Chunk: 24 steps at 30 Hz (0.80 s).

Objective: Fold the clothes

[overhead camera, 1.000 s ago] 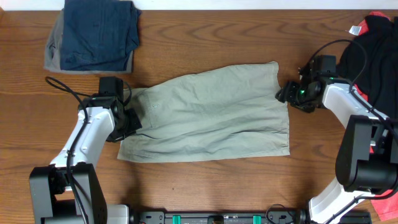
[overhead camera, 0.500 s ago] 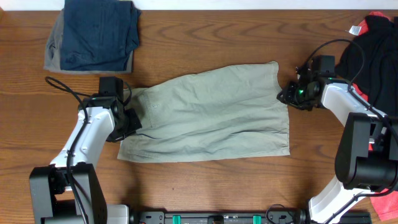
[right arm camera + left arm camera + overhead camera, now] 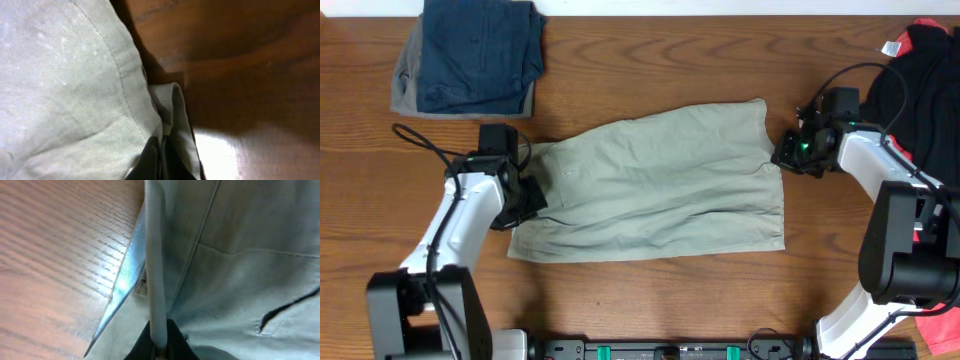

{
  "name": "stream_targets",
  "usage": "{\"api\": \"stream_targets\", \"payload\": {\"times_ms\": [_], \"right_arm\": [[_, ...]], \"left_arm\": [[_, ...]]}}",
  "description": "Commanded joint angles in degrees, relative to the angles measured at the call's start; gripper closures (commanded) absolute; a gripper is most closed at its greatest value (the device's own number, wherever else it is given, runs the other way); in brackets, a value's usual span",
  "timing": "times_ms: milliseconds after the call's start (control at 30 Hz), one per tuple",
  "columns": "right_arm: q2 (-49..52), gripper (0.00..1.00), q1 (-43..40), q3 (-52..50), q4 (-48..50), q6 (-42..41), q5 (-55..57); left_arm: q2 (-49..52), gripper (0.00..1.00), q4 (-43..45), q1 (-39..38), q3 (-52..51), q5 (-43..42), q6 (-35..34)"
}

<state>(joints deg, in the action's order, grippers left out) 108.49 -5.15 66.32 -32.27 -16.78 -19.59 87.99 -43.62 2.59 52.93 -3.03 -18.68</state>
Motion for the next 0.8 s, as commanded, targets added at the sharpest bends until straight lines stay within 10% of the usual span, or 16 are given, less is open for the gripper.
{"api": "stream_targets", "payload": {"times_ms": [0, 767], "right_arm": [[-2.32, 0.99, -0.87, 4.79, -3.43, -1.01, -0.35], [-15.3, 0.99, -0.74, 7.78, -17.25, -0.74, 3.15]], "left_arm": [[-4.83, 0.94, -0.44, 0.28, 1.75, 0.66, -0.74], [-9.62, 0.93, -4.11, 0.28, 1.75, -0.42, -1.51]]}}
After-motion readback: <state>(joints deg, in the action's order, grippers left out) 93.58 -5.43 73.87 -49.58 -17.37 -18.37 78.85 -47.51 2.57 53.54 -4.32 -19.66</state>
